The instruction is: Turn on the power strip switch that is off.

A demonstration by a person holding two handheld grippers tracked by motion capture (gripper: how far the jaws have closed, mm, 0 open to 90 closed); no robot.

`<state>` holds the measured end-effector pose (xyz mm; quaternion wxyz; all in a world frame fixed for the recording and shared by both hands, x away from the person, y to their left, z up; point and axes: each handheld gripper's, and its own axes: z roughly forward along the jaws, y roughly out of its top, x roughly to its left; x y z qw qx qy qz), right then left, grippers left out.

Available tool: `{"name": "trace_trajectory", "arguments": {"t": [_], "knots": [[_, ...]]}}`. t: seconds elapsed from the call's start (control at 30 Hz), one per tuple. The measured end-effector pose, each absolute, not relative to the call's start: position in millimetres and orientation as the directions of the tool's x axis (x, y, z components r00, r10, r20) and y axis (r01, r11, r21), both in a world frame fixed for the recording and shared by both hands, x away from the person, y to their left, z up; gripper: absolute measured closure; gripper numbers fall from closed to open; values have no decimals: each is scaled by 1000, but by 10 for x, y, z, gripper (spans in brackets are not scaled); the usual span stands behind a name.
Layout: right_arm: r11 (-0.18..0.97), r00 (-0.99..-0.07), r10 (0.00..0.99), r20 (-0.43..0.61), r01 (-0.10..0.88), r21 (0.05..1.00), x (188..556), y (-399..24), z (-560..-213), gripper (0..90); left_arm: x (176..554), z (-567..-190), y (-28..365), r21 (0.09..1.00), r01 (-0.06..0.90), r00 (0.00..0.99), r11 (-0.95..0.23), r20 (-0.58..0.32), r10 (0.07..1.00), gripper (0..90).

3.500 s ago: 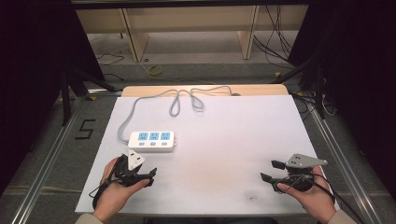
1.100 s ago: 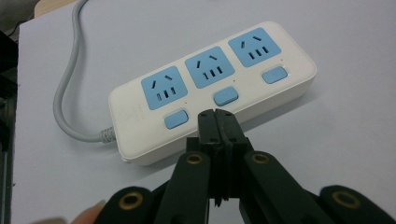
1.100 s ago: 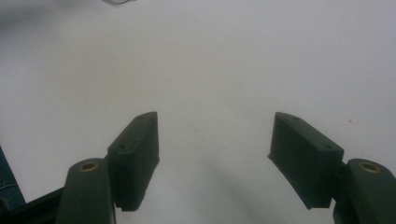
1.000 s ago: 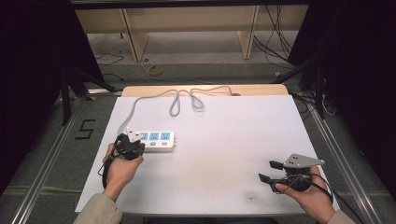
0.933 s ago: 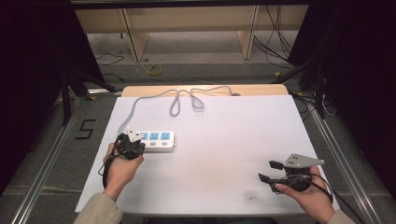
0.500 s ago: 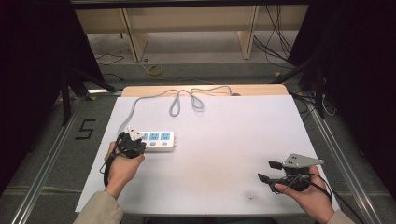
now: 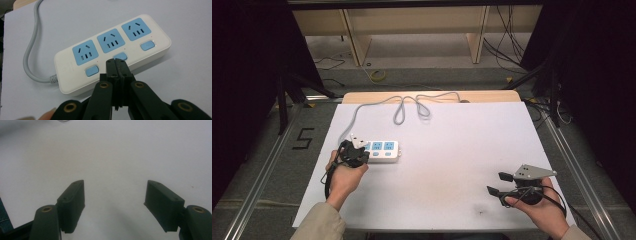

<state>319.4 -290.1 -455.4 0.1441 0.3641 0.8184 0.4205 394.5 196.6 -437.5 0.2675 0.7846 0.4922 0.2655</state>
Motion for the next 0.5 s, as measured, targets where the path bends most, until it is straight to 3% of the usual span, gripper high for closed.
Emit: {"name": "trace_trajectory", "arguments": {"t": [0.5], "knots": [[383,-694,717,69,475,792,3196,-2900,-4562,323,4029,-4393,1946,676,641,371,-364,143,917,900]]}}
